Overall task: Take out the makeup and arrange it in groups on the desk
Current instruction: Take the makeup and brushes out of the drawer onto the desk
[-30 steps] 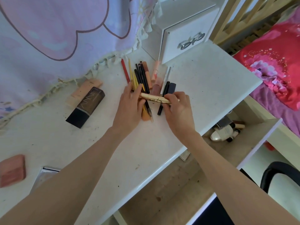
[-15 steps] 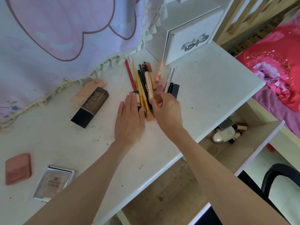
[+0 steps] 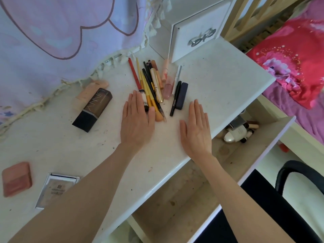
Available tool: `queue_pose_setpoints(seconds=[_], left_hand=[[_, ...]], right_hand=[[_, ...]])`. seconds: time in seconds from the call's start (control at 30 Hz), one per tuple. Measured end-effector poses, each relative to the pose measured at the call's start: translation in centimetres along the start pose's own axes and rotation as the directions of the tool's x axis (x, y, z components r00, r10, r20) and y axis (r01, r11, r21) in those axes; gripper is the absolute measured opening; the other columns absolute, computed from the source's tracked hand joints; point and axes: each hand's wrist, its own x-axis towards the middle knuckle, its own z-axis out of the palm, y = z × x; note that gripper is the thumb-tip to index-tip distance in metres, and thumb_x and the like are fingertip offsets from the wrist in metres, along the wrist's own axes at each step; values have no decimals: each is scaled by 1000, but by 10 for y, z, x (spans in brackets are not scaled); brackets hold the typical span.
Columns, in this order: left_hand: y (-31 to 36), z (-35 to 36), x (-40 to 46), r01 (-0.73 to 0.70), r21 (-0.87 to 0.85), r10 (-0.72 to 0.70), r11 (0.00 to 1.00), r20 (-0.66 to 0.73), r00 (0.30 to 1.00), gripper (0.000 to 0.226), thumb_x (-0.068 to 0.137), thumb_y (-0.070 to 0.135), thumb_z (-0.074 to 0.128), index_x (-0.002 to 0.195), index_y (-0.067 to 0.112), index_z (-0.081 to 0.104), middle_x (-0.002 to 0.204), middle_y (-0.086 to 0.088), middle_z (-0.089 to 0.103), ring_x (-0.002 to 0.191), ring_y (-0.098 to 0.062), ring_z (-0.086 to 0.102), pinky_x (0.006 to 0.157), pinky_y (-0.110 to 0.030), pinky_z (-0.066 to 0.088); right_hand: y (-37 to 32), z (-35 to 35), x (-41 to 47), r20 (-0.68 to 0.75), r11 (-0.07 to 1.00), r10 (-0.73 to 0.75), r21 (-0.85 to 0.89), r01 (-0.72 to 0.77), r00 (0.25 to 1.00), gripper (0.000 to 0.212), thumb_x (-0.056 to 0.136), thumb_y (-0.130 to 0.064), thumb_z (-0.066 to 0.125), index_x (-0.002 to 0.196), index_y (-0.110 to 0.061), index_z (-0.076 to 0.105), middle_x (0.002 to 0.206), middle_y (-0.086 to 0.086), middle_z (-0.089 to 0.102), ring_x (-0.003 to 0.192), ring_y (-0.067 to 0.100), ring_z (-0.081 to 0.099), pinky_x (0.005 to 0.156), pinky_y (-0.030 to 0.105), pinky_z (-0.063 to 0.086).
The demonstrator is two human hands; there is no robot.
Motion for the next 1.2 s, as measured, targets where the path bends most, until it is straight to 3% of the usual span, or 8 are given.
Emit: queue_pose_setpoints(seconds=[0.2,0.33,0.47,0.6,0.77,0.9,1.03,1.2], left_hand=[[-5,-3,-21,-24,-20,23,1000,-2,1000,62,99,40,21,148,9,0,157,-8,2,144,-18,0,116,-31,-2],[-10,-3,-77,73,81,-72,994,-19,997,64,97,35,28,147,2,3,155,-14,9,144,-25,8,118,-38,7],[-12,1,-141,13,180,-14,984,6,1000,60,94,36,19,142,2,28,150,-18,27,140,-32,22,115,-45,12],[-10,6,-168,-116,287,100,951,71,992,58,94,35,18,139,4,37,146,-20,33,136,-36,30,111,-53,18],[10,13,-195,-348,207,326,915,131,936,50,94,30,23,137,8,39,146,-16,35,136,-33,31,112,-53,19],[38,32,-212,-529,-14,519,848,216,827,47,90,11,43,136,12,37,144,-11,41,135,-26,34,105,-45,38],[64,58,-200,-417,-107,429,902,318,845,62,86,-7,45,141,21,36,149,-3,33,138,-21,30,111,-37,31],[79,85,-163,-298,-78,302,951,420,856,63,88,-9,37,144,19,29,153,-5,20,141,-22,18,114,-31,19]], right_hand=[[21,-9,-71,149,999,31,-38,-26,988,58,92,-50,-1,144,-25,-6,155,-6,-10,141,11,-19,115,35,-12],[19,-13,-108,160,993,75,75,-88,984,58,99,-40,24,146,-28,-8,155,-8,-13,142,11,-17,116,34,-8],[33,-5,-149,280,982,133,-170,-87,951,57,94,-29,40,145,-9,27,152,10,29,142,24,21,116,39,2],[41,-3,-170,227,962,81,-274,-16,971,38,84,-26,52,112,-5,66,103,7,70,103,24,64,109,41,17],[59,-13,-184,175,973,-29,-220,67,984,44,90,-30,34,103,-7,69,97,5,70,103,23,64,111,40,21],[89,-25,-189,163,971,-106,-196,138,981,47,93,-36,32,96,-13,72,106,2,69,115,20,58,110,48,29],[125,-35,-170,149,961,-157,-207,186,976,45,91,-34,33,98,-12,72,112,5,67,119,22,56,107,52,26],[153,-50,-133,186,963,-100,-228,142,977,31,96,-22,44,117,-6,62,125,10,59,132,24,41,114,43,0]])
